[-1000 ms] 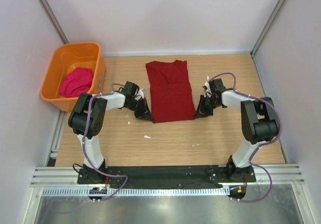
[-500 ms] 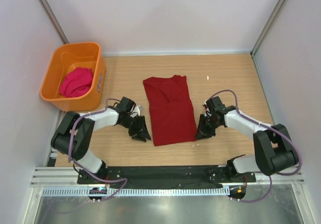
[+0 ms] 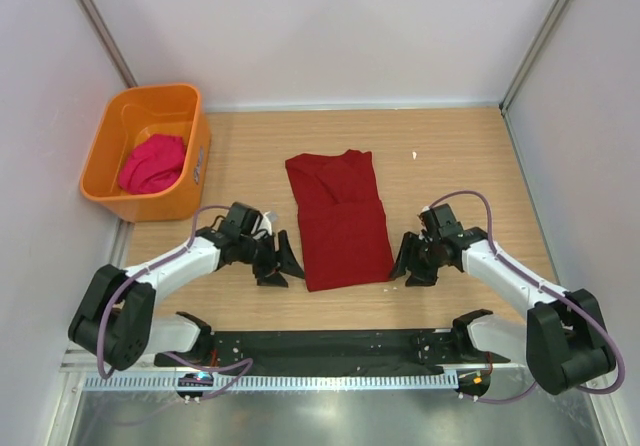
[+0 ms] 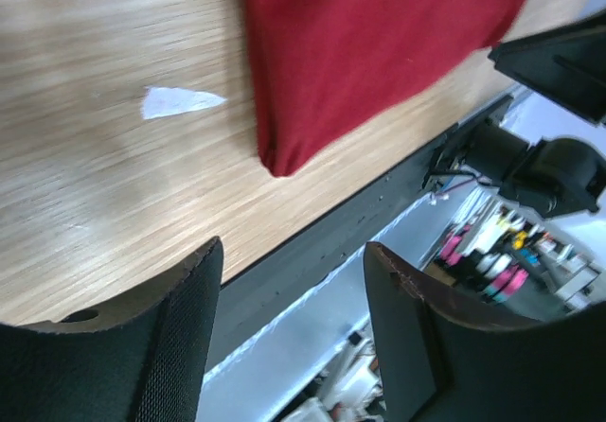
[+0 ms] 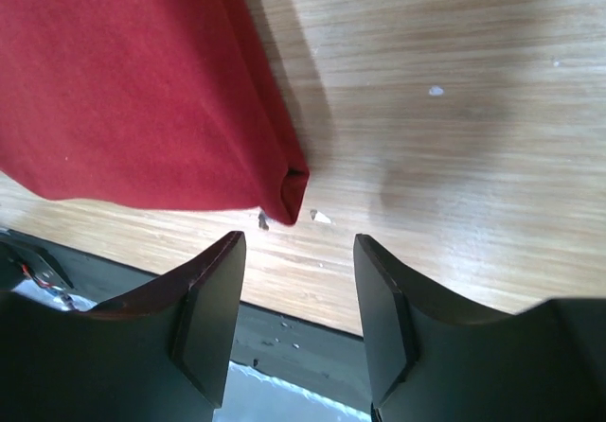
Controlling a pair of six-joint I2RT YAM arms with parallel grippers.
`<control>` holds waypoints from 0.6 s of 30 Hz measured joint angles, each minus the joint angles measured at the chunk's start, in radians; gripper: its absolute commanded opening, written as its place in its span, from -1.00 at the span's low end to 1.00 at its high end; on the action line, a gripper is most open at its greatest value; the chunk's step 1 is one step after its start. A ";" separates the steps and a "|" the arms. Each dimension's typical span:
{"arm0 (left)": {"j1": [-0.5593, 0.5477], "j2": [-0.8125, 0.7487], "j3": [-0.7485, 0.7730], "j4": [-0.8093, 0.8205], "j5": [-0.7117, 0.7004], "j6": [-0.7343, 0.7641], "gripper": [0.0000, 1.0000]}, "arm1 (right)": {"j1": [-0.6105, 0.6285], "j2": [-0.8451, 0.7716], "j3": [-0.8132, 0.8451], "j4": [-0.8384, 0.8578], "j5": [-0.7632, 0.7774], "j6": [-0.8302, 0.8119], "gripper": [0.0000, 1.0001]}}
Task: Fold and stack the t-shirts
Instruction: Fold the tshirt
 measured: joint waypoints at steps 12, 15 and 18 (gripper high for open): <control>-0.074 -0.001 -0.154 0.217 -0.170 -0.417 0.35 | -0.001 0.016 -0.112 0.217 -0.041 0.166 -0.03; -0.119 0.000 -0.164 0.263 -0.209 -0.512 0.35 | -0.004 -0.013 -0.137 0.243 -0.039 0.212 -0.03; -0.161 -0.003 -0.189 0.314 -0.262 -0.608 0.31 | -0.009 -0.039 -0.149 0.243 -0.026 0.237 -0.02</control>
